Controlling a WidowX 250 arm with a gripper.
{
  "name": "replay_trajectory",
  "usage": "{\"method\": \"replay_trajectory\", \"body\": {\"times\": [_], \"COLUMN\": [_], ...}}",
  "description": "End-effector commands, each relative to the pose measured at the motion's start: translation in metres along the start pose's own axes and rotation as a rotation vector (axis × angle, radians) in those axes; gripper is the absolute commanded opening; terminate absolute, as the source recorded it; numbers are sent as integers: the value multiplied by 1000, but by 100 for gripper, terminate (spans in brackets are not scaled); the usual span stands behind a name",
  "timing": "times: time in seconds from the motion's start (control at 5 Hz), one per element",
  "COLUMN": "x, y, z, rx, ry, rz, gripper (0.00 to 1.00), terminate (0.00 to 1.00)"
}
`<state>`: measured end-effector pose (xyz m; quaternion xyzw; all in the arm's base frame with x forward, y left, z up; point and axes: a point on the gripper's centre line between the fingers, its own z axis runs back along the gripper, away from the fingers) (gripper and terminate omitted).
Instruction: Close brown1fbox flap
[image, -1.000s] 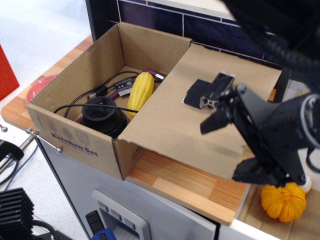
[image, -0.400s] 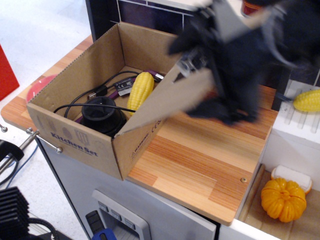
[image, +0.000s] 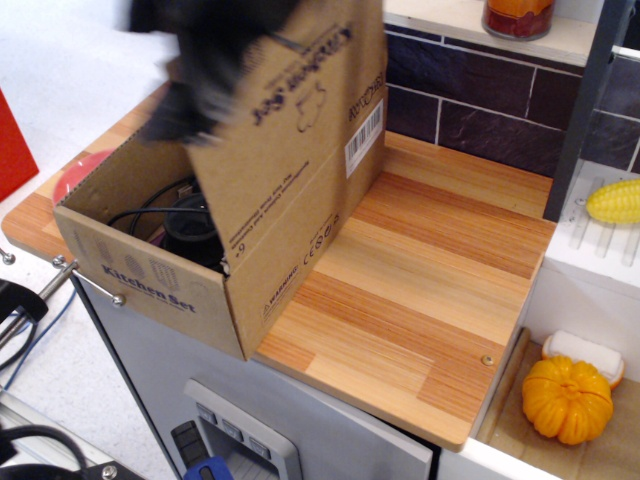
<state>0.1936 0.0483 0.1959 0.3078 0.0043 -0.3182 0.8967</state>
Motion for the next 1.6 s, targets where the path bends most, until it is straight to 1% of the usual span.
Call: {"method": "replay_trajectory", "body": {"times": [0.0, 0.2, 0.4, 0.6, 0.8, 1.2, 1.4], "x": [-53, -72, -66, -57, -37, -37, -37], "y": [53, 54, 36, 14, -14, -14, -14], "z": [-48, -90, -100, -99, -98, -98, -98], "rx": [-6, -70, -220, -375, -631, -631, -631], "ry": [-198, -293, -285, -352, -398, -398, -398], "rz": [-88, -76, -10, 143, 240, 240, 240], "gripper": [100, 100, 100, 100, 100, 100, 100], "terminate": [0, 0, 0, 0, 0, 0, 100]}}
